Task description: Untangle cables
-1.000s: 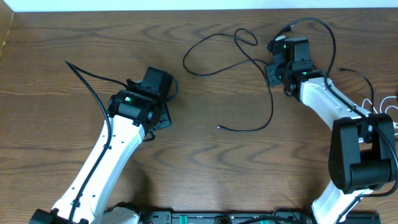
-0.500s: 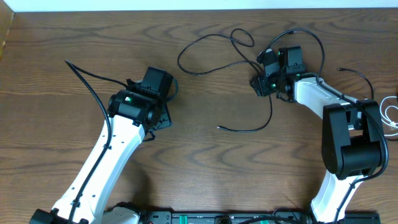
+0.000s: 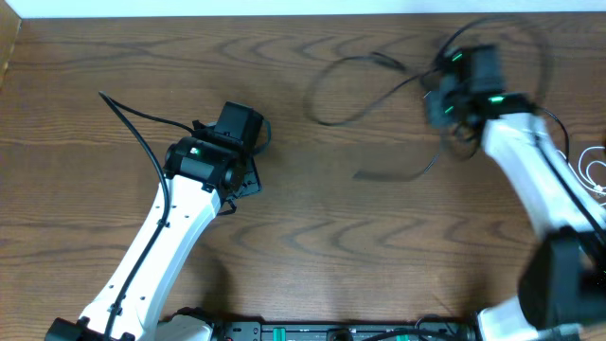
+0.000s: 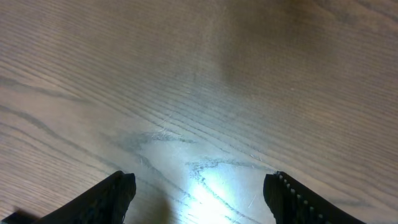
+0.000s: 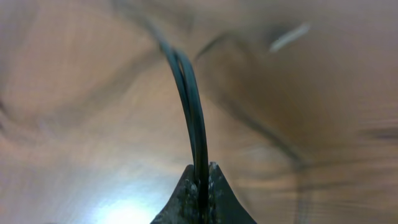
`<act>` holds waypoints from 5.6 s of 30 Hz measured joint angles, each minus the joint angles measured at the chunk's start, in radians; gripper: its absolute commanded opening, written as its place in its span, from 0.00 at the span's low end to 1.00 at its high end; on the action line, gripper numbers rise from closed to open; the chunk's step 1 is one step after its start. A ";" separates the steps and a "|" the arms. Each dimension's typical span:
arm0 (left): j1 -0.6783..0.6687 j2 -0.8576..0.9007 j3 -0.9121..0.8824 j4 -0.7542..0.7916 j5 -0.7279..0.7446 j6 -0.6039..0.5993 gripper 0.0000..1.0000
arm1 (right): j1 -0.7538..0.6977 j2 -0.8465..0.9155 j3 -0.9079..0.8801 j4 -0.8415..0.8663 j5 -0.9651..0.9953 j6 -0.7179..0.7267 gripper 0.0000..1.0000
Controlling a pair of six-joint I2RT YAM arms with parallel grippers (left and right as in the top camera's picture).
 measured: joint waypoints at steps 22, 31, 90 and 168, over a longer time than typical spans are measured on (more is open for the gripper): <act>0.000 0.000 0.000 -0.004 0.000 0.000 0.71 | -0.614 -0.097 0.160 -0.076 0.222 0.086 0.08; 0.000 0.000 0.000 0.064 0.000 0.021 0.75 | -0.706 -0.007 0.159 -0.152 -0.121 0.167 0.67; -0.041 -1.106 -0.398 0.148 0.128 0.128 0.92 | -0.079 -1.693 -1.161 0.639 -0.132 0.009 0.99; 0.356 -1.376 -1.174 1.070 0.329 0.521 0.92 | -0.079 -1.696 -1.311 0.481 -0.144 0.005 0.99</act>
